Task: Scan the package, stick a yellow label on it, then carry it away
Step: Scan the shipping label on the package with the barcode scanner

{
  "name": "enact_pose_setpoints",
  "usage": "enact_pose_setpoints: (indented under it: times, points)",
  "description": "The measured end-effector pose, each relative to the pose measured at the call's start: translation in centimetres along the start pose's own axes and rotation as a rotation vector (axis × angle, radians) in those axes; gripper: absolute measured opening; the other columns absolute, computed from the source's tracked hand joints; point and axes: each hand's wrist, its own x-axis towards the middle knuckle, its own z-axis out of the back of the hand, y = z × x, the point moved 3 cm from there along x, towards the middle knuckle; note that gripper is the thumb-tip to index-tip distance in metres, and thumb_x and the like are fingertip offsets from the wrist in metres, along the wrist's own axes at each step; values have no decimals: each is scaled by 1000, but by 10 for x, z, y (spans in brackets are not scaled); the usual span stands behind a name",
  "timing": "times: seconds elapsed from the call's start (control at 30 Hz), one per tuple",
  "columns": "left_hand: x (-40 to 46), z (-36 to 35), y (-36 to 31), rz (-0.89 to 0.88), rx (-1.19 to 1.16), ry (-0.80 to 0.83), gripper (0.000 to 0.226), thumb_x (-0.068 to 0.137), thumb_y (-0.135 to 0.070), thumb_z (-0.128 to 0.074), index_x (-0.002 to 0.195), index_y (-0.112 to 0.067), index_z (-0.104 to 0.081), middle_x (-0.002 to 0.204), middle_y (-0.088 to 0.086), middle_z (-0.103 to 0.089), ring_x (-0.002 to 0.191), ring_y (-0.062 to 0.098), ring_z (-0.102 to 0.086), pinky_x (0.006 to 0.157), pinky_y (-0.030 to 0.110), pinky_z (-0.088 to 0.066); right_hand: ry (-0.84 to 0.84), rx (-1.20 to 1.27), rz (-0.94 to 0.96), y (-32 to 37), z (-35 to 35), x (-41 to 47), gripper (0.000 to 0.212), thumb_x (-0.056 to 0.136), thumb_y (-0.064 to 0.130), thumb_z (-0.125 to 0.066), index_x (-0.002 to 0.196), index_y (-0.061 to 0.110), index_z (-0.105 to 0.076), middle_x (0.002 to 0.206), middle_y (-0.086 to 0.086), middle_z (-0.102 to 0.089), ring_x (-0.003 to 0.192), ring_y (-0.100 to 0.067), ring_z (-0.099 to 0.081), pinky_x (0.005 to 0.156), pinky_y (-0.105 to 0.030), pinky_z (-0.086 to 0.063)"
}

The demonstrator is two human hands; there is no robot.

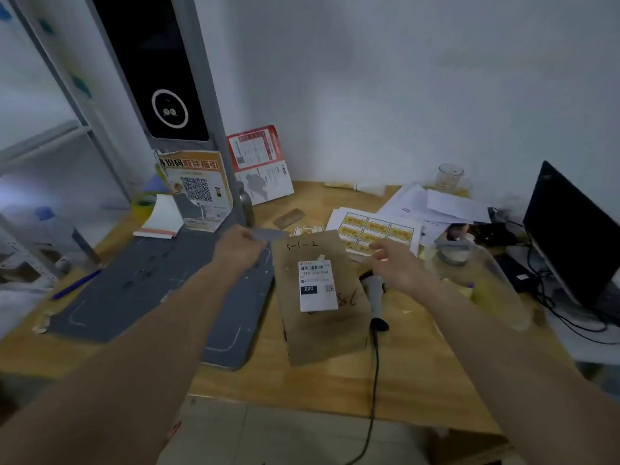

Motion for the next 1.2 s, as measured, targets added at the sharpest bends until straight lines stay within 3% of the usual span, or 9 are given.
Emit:
enact_pose_setpoints:
  times: [0.1, 0.2, 0.3, 0.37, 0.57, 0.8, 0.97, 1.07, 1.2]
  points:
    - [9, -25, 15, 172, -67, 125, 54, 90, -29, -60, 136, -8, -41, 130, 12, -52, 117, 30, -52, 94, 35, -42, 48, 35, -77, -14, -16, 25, 46, 95, 22, -53, 137, 6, -41, 130, -10, -53, 116, -25, -52, 94, -36, -43]
    - [13, -53, 31, 293, -126, 245, 62, 91, -28, -60, 141, -1, -35, 147, 14, -40, 132, 32, -41, 102, 38, -37, 87, 75, -138, -31, -33, 49, 46, 93, 23, -56, 135, 7, -45, 132, -6, -52, 125, -24, -48, 97, -33, -40]
    - [24, -77, 44, 406, -187, 322, 68, 88, -36, -63, 141, -4, -36, 150, 13, -37, 135, 32, -37, 105, 41, -36, 111, 141, -189, -42, -49, 69, 44, 94, 26, -54, 133, 8, -48, 133, -6, -53, 110, -17, -50, 84, -23, -40]
    - [30, -89, 44, 451, -239, 360, 63, 87, -40, -63, 137, -8, -43, 147, 10, -42, 134, 30, -39, 104, 42, -37, 127, 220, -244, -49, -59, 80, 45, 94, 29, -53, 135, 10, -46, 130, -1, -53, 102, -13, -48, 69, -18, -39]
    - [47, -115, 37, 404, -403, 268, 50, 78, -26, -75, 122, -9, -57, 124, 9, -63, 107, 25, -60, 89, 32, -47, 55, 444, -398, -66, -66, 107, 40, 98, 32, -44, 133, 14, -49, 132, -6, -53, 113, -21, -50, 86, -30, -38]
    - [60, -132, 57, 335, -484, 264, 94, 55, -25, -91, 135, -29, -41, 122, -3, -61, 112, 21, -57, 95, 43, -49, -79, 372, -397, -94, -71, 133, 27, 96, 11, -48, 118, 5, -62, 114, -4, -59, 98, -15, -50, 85, -24, -38]
    - [64, -141, 68, 453, -595, 396, 69, 52, -27, -92, 115, -19, -63, 107, 6, -73, 93, 25, -71, 83, 43, -57, -332, 65, -661, -143, -90, 131, 46, 82, 25, -60, 120, 2, -51, 120, -19, -57, 113, -35, -53, 96, -44, -45]
    - [66, -142, 71, 480, -604, 445, 70, 49, -30, -92, 113, -19, -66, 103, 5, -75, 92, 25, -72, 84, 45, -57, -243, 60, -751, -165, -106, 127, 65, 77, 31, -66, 128, 0, -40, 128, -24, -48, 117, -40, -48, 97, -49, -45]
    - [65, -142, 73, 570, -578, 482, 50, 56, -31, -89, 100, -13, -73, 94, 8, -76, 87, 28, -72, 80, 42, -58, -144, 92, -672, -172, -113, 127, 57, 82, 13, -66, 128, -1, -37, 124, -23, -52, 111, -38, -54, 90, -44, -48]
